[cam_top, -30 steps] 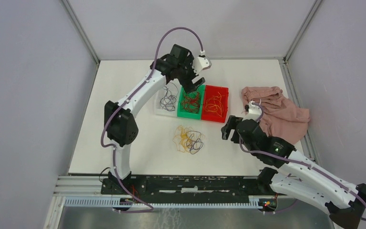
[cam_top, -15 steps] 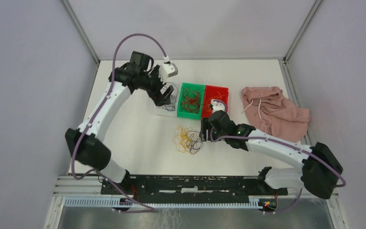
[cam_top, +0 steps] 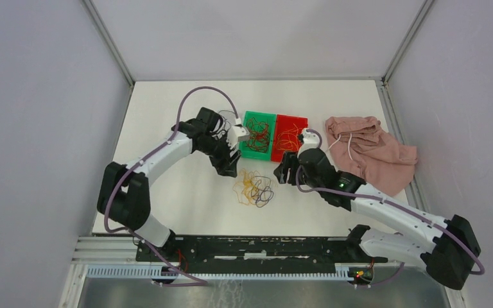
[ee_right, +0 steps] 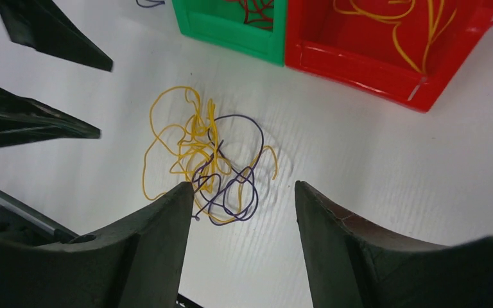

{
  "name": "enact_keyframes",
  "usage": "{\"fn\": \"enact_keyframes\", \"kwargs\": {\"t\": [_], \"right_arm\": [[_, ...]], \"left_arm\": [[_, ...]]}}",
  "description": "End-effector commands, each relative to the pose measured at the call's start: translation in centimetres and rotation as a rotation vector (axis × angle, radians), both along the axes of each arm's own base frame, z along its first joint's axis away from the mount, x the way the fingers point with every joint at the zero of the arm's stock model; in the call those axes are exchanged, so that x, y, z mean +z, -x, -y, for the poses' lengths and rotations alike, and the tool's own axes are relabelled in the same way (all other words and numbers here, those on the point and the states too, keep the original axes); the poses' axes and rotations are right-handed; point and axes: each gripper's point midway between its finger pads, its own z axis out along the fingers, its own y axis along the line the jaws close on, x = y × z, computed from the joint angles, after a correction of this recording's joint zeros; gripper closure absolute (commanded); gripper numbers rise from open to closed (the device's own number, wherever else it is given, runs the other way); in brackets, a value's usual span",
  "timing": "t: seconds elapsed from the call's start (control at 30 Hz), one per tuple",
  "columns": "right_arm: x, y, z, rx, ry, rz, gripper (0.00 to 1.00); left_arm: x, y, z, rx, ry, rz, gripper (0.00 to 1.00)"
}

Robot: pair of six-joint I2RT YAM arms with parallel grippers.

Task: Untangle the cables
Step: Untie the cable.

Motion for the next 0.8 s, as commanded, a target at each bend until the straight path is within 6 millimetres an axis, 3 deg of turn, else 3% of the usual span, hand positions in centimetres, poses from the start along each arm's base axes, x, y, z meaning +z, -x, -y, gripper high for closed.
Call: {"fn": "enact_keyframes", "kwargs": {"t": [0.0, 0.2, 0.37, 0.6, 0.67, 0.77], "right_arm": [[1.8, -0.5, 2.0, -0.071, -0.014, 0.066, 0.35], [2.3, -0.4, 3.3, -0.104, -0.010, 0.082, 0.36], [2.6, -0.4, 3.4, -0.109, -0.019, 0.087, 0.37], [2.6, -0.4, 3.8, -0.119, -0.012, 0.088, 0.39], [2.5, -0.4, 3.9, -0.121, -0.013, 0.088, 0.41], [2.7, -0.4, 4.0, -0.128, -0.021, 0.092, 0.43]], "left_arm": [[-1.4, -1.6, 2.6, 0.014, 0.037, 0.028, 0.26], [-3.2, -2.4, 3.3, 0.023, 0.013, 0.024, 0.30], [-5.6, -3.7, 2.8, 0.050, -0.072, 0.059, 0.38], [-6.4, -2.1, 3.8, 0.013, -0.057, 0.009, 0.45], [-6.4, -1.8, 4.0, 0.006, -0.054, 0.005, 0.52], [-6.2, -1.7, 4.0, 0.005, -0.059, 0.013, 0.74]]}}
